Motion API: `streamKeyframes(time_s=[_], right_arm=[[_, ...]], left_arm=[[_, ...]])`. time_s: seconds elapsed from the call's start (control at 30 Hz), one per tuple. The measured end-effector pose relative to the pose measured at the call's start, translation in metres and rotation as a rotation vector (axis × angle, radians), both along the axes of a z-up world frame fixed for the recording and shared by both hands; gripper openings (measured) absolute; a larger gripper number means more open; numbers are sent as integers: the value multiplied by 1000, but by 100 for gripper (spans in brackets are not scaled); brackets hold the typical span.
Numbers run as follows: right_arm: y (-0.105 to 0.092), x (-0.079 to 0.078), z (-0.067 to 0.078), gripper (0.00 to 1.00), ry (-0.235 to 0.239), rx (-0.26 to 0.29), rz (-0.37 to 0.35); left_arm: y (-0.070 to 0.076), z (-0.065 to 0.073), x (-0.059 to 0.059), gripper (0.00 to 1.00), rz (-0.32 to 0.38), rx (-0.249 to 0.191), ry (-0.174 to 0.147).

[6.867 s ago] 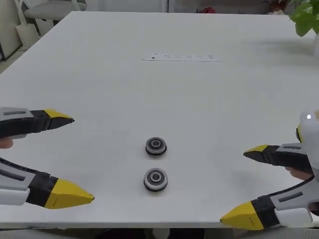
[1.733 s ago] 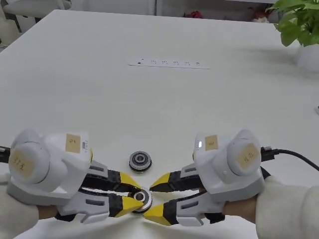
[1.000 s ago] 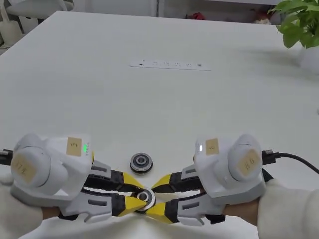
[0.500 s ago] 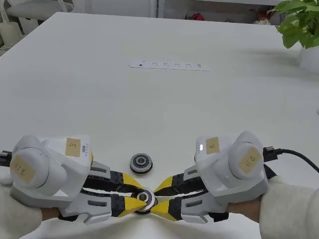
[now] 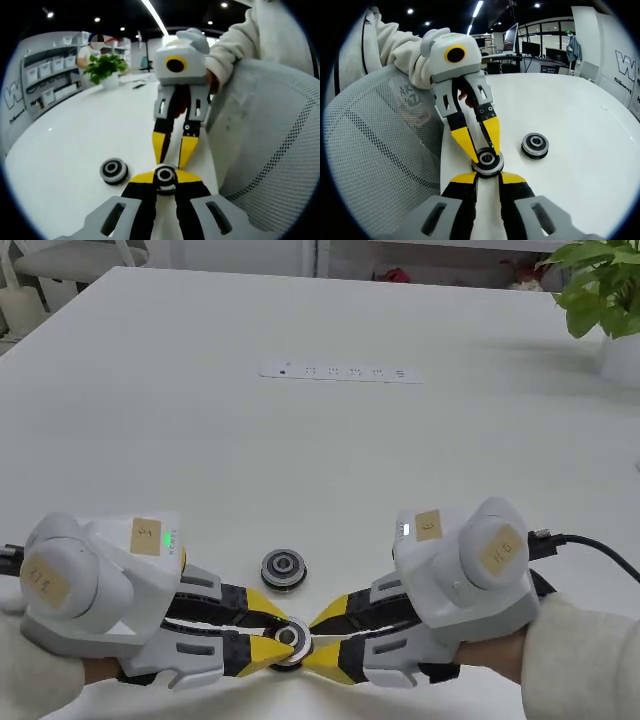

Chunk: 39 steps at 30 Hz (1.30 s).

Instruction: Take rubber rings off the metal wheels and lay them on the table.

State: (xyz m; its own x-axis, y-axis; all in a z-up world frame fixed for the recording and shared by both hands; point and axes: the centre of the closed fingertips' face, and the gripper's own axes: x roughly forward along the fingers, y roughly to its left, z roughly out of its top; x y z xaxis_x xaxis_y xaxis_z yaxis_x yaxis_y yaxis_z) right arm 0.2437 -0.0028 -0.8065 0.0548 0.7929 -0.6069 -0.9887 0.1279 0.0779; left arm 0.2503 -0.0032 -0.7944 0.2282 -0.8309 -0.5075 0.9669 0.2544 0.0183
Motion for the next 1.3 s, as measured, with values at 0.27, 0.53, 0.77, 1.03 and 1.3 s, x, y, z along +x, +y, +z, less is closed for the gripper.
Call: streamKeyframes(time_s=[0.27,0.53,0.77,1.03,1.3], right_arm=[[-1,0,-2,10,-28,-15,22],[-2,2,-3,7,-37,-24,19],[-3,4,-4,2,27,-24,-30],[-3,9,-5,0,143,-27,-145],[-8,18,0,0,326,24,-302]], left_arm=[[0,0,-1,14,0,-1,0],[0,0,-2,14,4,-7,6],[1,0,-2,14,6,-13,7],[2,0,-2,14,11,-13,5],[2,0,-1,14,9,-9,1]])
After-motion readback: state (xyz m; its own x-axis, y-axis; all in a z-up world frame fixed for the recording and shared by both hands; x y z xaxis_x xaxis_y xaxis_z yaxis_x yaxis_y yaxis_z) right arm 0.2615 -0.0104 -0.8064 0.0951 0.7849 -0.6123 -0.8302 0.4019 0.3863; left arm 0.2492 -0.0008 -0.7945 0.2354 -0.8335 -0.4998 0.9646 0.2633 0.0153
